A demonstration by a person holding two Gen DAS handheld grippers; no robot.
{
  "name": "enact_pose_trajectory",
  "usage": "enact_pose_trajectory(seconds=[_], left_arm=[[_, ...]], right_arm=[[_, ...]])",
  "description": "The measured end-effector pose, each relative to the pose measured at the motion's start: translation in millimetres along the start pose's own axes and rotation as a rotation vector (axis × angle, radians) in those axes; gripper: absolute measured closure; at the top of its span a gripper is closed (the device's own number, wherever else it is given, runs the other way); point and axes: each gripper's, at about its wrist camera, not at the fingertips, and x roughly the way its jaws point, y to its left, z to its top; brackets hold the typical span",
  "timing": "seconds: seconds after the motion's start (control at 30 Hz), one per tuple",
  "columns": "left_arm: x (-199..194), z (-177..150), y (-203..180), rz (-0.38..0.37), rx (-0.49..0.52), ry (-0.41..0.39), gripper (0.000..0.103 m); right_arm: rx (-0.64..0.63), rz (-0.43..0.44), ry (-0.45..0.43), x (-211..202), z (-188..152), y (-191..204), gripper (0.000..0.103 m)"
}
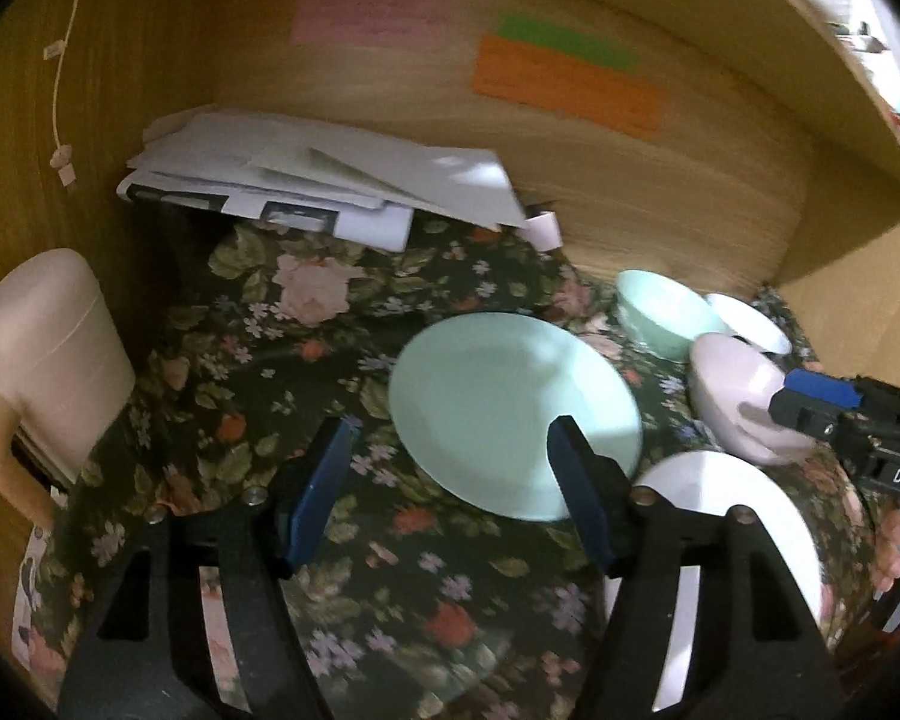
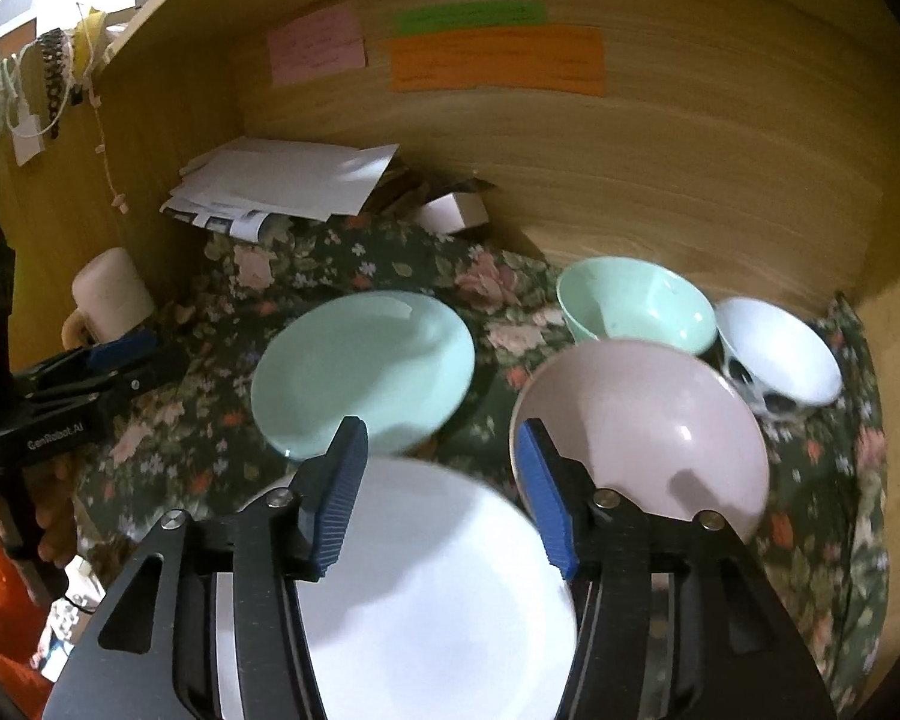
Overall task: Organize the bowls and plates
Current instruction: 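Grasp the mint green plate's rim with the left gripper, then lift the mint green plate with the left gripper toward the white plate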
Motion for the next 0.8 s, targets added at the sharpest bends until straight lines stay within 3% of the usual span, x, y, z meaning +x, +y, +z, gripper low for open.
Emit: enact_pose_trajectory(seconds=[0.33, 0.8], left_arm=[[54, 9, 18, 0.009, -0.025, 0.111, 0.035], [103, 9, 31, -0.045, -0.035, 0.249, 0.035]], right_arm=[[-0.012, 0.020, 0.102, 64, 33, -5, 0.054], [-0.035, 0.038, 0.331, 147, 54, -9, 0.055]])
